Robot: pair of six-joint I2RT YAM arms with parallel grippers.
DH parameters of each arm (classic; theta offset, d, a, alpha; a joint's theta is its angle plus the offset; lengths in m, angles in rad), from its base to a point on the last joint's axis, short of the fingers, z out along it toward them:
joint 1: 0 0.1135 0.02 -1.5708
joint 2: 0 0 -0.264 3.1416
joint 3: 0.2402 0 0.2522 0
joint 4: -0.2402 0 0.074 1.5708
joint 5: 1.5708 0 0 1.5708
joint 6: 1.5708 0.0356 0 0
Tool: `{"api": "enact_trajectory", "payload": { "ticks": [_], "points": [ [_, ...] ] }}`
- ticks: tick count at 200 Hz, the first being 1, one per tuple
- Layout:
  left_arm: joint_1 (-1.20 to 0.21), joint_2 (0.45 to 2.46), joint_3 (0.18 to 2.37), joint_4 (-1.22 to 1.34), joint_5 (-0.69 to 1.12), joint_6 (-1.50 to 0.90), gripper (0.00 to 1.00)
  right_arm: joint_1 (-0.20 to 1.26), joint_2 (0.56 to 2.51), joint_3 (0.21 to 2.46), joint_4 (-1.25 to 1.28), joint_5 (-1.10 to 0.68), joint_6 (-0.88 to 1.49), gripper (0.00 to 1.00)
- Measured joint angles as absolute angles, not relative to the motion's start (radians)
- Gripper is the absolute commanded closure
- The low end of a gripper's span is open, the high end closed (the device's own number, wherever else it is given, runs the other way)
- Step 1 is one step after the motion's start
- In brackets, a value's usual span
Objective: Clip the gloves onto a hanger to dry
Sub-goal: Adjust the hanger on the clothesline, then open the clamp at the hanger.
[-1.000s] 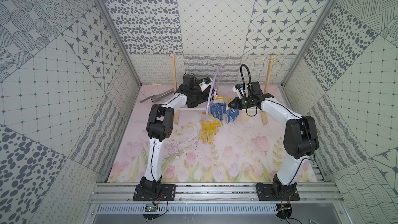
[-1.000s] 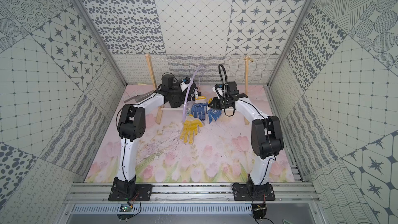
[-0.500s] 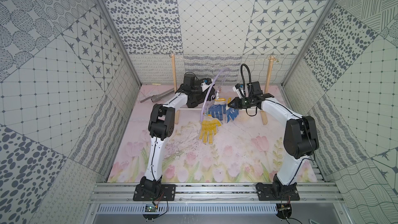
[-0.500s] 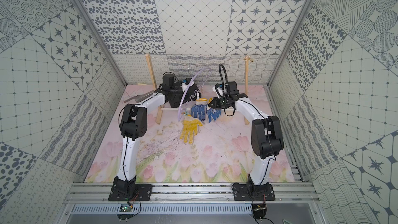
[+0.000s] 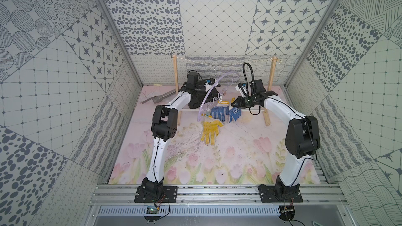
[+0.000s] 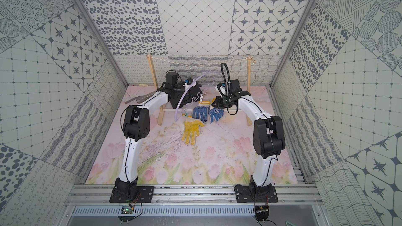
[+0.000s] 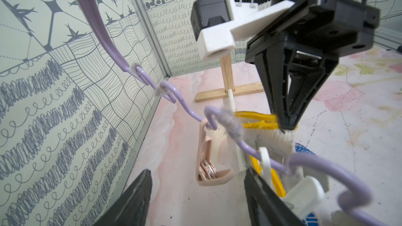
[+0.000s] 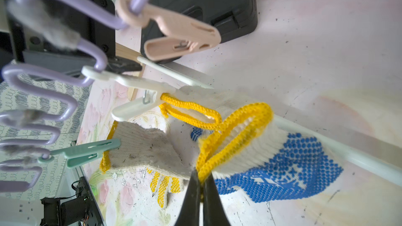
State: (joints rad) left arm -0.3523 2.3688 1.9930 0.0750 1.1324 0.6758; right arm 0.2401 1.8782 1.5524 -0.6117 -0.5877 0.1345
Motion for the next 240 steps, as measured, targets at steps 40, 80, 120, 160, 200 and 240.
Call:
{"api": "enact_trajectory", "payload": {
  "ticks": [40, 80, 120, 160, 200, 240],
  "points": [
    [-0.376, 2.369, 2.019, -0.025, 1.141, 0.765, 0.32, 0.24, 1.878, 1.628, -0.685, -0.532, 0.103, 1.0],
    [-0.392, 2.372, 2.028, -0.086, 1.144, 0.822, 0.33, 0.24, 1.887, 1.702, -0.738, -0.469, 0.08, 1.0],
    [-0.4, 2.391, 2.035, -0.117, 1.147, 0.844, 0.34, 0.24, 1.946, 1.756, -0.741, -0.472, 0.066, 1.0],
    [-0.401, 2.396, 2.036, -0.13, 1.156, 0.847, 0.35, 0.245, 1.966, 1.76, -0.728, -0.506, 0.072, 1.0],
    [-0.402, 2.396, 2.031, -0.123, 1.17, 0.836, 0.35, 0.266, 1.967, 1.76, -0.696, -0.533, 0.088, 1.0],
    [-0.411, 2.395, 2.028, -0.109, 1.176, 0.81, 0.39, 0.281, 1.967, 1.76, -0.675, -0.538, 0.106, 1.0]
  ]
}}
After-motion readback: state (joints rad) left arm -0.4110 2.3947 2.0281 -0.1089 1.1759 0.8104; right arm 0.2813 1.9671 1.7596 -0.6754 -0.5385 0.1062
